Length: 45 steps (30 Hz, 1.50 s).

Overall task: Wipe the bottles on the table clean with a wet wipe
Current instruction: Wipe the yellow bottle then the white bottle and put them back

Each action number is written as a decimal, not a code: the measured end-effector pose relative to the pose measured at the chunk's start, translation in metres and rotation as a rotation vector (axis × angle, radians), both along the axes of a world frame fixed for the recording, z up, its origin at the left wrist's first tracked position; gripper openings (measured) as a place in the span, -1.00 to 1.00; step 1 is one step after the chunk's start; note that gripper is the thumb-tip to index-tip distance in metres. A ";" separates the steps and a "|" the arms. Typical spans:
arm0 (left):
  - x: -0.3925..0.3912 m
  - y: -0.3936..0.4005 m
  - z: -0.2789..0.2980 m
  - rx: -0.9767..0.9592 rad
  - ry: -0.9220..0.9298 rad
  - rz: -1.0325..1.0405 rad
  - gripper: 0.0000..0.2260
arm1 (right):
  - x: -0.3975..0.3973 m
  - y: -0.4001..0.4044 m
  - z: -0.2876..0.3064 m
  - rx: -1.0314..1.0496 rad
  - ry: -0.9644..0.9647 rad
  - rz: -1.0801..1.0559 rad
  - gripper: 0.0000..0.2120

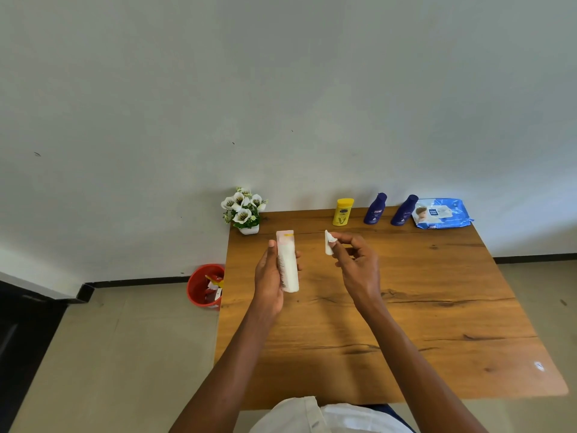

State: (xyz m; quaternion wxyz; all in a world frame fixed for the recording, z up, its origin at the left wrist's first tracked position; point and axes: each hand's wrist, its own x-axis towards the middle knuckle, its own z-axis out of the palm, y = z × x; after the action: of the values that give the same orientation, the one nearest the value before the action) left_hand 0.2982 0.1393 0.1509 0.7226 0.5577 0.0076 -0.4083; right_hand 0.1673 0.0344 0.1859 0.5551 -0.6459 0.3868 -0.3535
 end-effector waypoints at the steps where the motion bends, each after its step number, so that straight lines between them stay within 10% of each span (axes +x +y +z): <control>1: 0.000 0.000 0.000 0.007 0.004 0.003 -0.50 | 0.000 0.000 0.000 0.006 0.003 0.004 -0.78; 10: -0.011 0.000 0.008 -0.176 0.177 -0.083 -0.23 | -0.002 0.003 0.003 0.047 0.027 0.048 -0.80; 15: -0.014 0.000 0.010 -0.272 0.253 -0.102 -0.56 | -0.004 0.003 0.002 0.047 0.014 0.054 -0.82; 45: -0.021 0.006 0.017 -0.305 0.179 -0.054 -0.50 | -0.010 0.005 0.006 -0.081 0.029 0.086 -0.79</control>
State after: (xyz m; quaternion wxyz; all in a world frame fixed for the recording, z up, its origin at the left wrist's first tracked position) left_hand 0.2769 0.1456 0.1682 0.7840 0.4029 -0.0049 -0.4721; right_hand 0.1569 0.0393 0.1917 0.5376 -0.6891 0.3518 -0.3353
